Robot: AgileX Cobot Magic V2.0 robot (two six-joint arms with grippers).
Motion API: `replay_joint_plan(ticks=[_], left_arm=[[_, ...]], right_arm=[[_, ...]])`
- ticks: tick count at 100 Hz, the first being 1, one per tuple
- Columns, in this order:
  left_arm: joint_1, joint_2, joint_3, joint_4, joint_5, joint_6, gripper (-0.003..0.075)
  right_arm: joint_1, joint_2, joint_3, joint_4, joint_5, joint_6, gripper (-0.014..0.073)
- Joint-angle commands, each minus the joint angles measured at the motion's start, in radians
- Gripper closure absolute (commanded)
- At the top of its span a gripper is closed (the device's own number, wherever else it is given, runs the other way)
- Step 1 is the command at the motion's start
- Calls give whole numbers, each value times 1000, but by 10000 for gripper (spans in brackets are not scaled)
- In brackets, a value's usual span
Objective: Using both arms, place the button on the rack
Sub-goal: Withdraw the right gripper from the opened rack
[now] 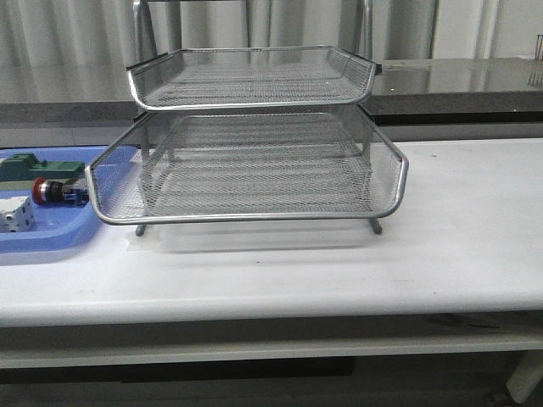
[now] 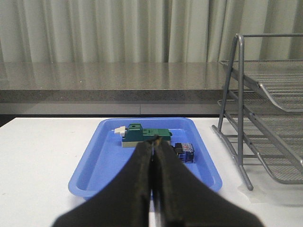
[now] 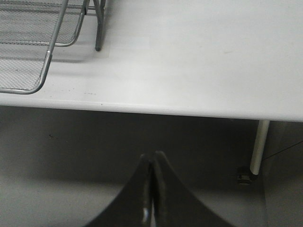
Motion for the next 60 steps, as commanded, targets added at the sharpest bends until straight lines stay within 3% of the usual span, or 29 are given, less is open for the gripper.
replay_joint_plan(ticks=[1,33,60], left_arm=[[-8,-31,44,-8,-117,-10,741],[-8,36,-117,-92,-50,-10,741],[-8,342,-372,-92,147,-10,741]], right_arm=[[-4,-1,-24,-24,-54,4,662],[-4,-1,-24,-24,-54,4,662],[-4,-1,-24,-24,-54,4,662]])
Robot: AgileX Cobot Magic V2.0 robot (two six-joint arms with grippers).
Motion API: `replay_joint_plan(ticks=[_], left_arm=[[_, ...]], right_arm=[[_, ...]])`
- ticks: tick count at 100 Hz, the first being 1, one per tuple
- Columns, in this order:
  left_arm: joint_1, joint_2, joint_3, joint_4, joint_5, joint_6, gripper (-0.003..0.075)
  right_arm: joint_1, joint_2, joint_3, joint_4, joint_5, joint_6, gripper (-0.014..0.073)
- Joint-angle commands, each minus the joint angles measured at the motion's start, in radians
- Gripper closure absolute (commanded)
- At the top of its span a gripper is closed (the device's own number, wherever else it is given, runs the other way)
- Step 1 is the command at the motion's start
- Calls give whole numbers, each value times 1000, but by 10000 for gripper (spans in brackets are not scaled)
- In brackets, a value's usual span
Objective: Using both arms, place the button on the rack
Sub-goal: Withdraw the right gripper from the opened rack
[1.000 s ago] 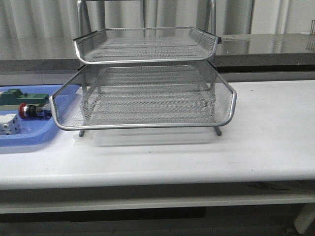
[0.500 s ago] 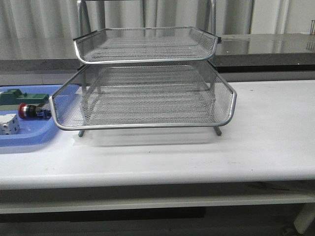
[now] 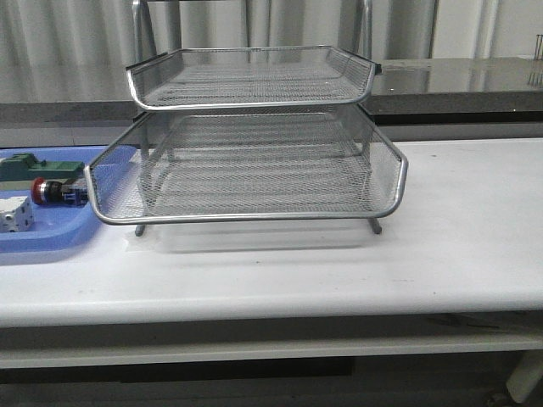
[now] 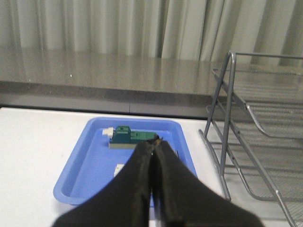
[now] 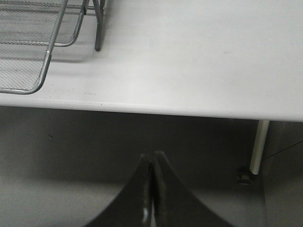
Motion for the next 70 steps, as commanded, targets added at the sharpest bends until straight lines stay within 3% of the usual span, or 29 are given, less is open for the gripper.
replay_joint_plan(ticks=[1,35,70], left_arm=[[-8,122,-123,-10,8,-10,741],[-8,584,-517,-4,256,-8,741],[-8,919,-839,-4,537,38,741]], right_arm=[[-4,-1,-24,-24,-54,4,662],[-4,-1,-24,-24,-54,4,662],[-4,-1,-24,-24,-54,4,662]])
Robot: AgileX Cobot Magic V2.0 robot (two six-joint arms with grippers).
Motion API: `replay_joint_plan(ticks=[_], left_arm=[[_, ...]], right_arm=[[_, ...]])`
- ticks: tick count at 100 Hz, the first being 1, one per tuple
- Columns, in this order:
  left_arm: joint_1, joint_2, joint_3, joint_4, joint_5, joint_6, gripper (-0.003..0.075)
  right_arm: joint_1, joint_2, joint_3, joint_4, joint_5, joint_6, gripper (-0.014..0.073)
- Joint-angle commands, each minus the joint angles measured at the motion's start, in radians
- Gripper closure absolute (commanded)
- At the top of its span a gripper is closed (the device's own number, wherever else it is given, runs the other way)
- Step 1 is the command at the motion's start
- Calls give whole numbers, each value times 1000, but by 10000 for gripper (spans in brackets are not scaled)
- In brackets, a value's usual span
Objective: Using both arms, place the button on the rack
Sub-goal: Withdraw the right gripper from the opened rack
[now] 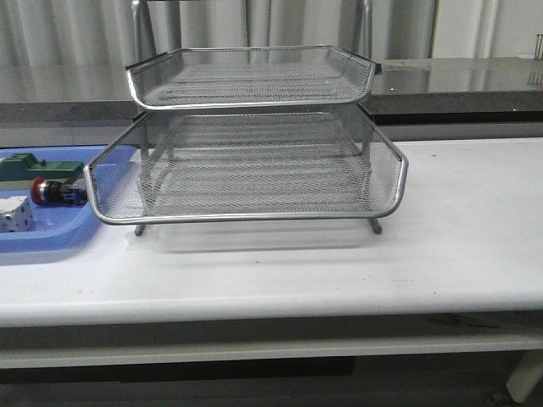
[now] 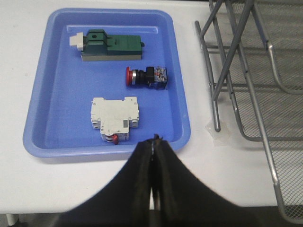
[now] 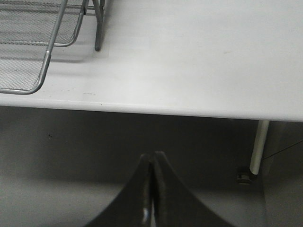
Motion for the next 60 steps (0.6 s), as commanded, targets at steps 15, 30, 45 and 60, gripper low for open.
replay_joint_plan(ticks=[15,30,45,60], left_arm=[[-8,113,-157,-7,89,92,741],[-8,143,-175,-7,131,115,741],[-8,154,-175,-7,142,115,738],[-8,154,-175,-7,144,115,650]], right_arm=[[-4,-1,-24,-24,-54,3,662],[-4,-1,-24,-24,-54,3,662],[-4,-1,-24,-24,-54,3,662],[-4,-1,-24,-24,-54,3,662]])
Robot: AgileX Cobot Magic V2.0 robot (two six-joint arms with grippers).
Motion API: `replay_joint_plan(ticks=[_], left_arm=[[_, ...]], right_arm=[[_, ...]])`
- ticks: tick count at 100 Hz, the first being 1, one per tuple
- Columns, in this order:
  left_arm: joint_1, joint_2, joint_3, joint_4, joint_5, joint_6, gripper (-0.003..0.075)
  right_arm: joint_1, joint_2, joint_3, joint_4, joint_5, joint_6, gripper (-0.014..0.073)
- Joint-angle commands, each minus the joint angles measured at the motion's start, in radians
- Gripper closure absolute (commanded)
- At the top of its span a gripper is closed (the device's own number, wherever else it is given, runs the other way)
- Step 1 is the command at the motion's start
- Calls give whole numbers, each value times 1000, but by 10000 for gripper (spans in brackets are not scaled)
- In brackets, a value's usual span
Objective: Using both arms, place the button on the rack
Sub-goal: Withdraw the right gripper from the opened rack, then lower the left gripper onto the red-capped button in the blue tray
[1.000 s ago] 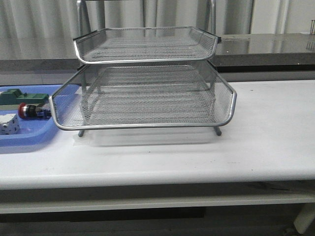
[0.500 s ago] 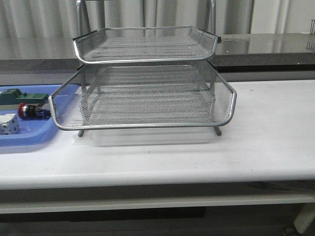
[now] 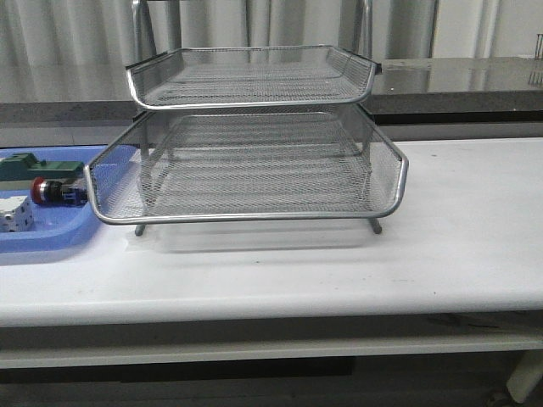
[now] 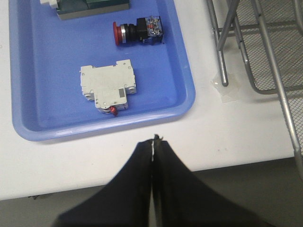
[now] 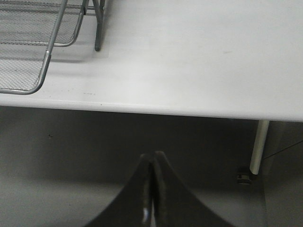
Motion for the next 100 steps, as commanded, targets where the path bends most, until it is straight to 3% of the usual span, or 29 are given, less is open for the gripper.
replay_joint_plan(ticks=[1,20,29,59,81,100], left_arm=[[-8,-22,-35,-10,-38,0,633],[-8,-22,-35,-10,-21,0,308],[-8,-22,-35,-10,-21,0,222],[-11,-21,-35,-18,-17,6,220],[-11,40,-71,-18,-49,204,219],[-11,168,-202,-18,-40,264,219]], right_arm=[[-4,-1,-24,-24,-54,3,662],[-4,-1,-24,-24,-54,3,662],[-4,-1,-24,-24,-54,3,662],[-4,-1,-24,-24,-54,3,662],[-4,-1,-24,-24,-54,3,662],[-4,-1,-24,-24,-54,3,662]])
